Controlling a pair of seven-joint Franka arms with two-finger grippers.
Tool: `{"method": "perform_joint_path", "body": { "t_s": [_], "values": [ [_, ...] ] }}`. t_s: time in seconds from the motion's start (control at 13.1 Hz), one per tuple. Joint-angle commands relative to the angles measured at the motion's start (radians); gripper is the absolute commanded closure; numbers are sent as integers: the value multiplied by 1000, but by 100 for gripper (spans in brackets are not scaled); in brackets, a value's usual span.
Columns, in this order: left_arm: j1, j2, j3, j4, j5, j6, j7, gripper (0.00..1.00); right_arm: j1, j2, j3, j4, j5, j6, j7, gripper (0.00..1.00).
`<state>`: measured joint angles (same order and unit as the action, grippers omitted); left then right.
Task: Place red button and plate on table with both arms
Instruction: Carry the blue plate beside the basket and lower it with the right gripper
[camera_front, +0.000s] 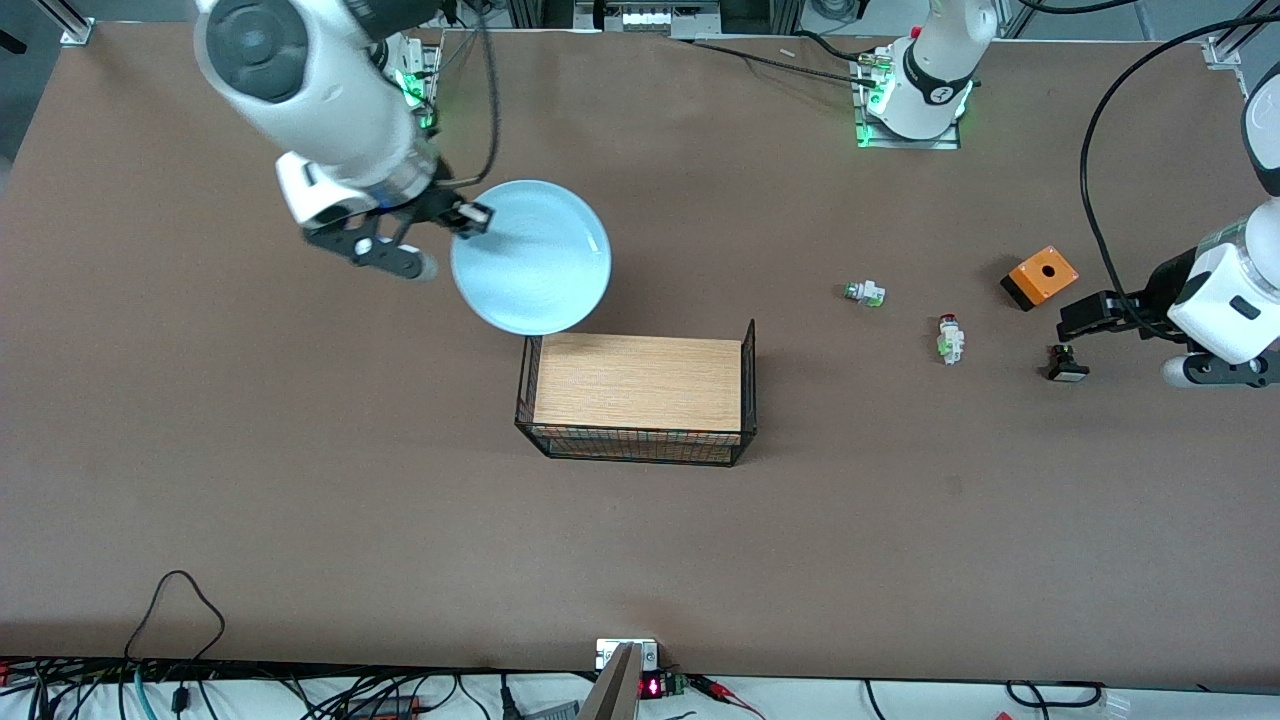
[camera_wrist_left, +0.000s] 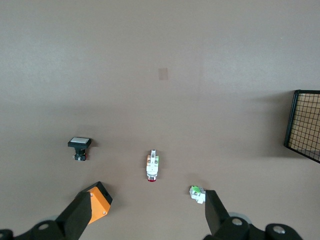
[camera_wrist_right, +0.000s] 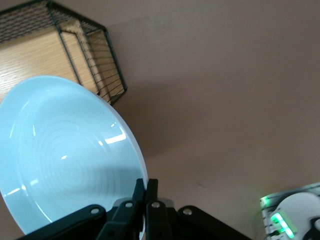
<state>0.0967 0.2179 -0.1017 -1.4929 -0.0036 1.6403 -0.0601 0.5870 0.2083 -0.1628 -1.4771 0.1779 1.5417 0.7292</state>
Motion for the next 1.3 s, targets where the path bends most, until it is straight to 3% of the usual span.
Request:
{"method": "perform_joint_path", "body": {
  "t_s": [0.0, 0.46, 0.77, 1.23],
  "values": [
    [0, 14, -3, 26, -13, -37, -15, 0, -134, -9, 14, -8, 17, -26, -217, 100],
    [0, 23, 5, 75, -18, -31, -35, 0, -449, 117, 17, -9, 159, -9, -718, 100],
    [5, -9, -1, 98, -10, -39, -35, 0, -492, 212, 17, -8, 169, 93, -887, 100],
    [8, -42, 3, 95, -16, -56, -20, 0, -556, 396, 19, -6, 304, 276, -1132, 100]
  ]
}}
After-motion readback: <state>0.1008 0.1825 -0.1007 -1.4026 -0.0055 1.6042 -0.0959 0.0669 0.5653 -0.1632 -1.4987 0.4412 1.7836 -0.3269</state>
